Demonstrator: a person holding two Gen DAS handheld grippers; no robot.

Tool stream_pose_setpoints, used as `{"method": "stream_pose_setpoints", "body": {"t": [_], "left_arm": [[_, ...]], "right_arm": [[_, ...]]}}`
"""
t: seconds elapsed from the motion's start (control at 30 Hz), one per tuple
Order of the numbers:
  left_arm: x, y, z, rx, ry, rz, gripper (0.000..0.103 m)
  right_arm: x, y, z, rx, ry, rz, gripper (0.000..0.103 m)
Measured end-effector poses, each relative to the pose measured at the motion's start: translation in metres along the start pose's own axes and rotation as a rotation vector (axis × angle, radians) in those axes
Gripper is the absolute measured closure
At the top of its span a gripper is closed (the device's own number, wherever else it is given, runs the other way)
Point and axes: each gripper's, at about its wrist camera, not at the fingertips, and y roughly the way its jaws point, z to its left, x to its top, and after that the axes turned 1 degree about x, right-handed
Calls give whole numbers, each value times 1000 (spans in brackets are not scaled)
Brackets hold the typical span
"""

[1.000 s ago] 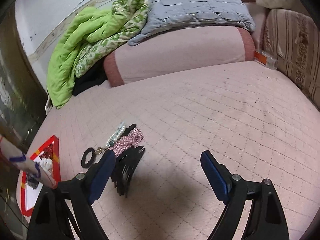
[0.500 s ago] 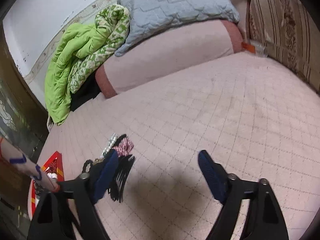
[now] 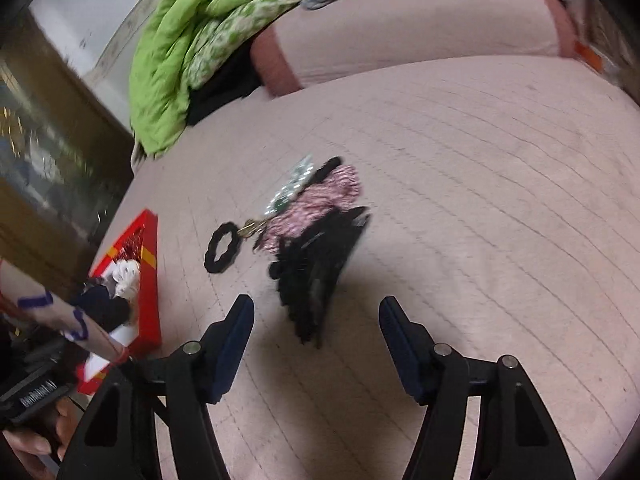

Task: Organize jewelry
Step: 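Grasp the black claw clip with the right tool while the left tool grasps the black hair tie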

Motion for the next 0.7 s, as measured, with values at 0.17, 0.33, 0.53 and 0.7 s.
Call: {"method": "stream_pose_setpoints", "body": {"t": [0.17, 0.33, 0.53, 0.7], "left_arm": [[4, 20, 2, -19, 13, 11, 33], [20, 43, -6, -79, 30, 54, 40], [36, 83, -21, -128, 31, 133, 67], [40, 106, -32, -98, 64, 166, 77]], "right_arm": [[5, 37, 15, -84, -47, 49, 33], [10, 53, 5, -114, -37, 83, 72], [10, 26, -14, -111, 35, 42, 74], [10, 14, -19, -62, 65, 35, 74]]}}
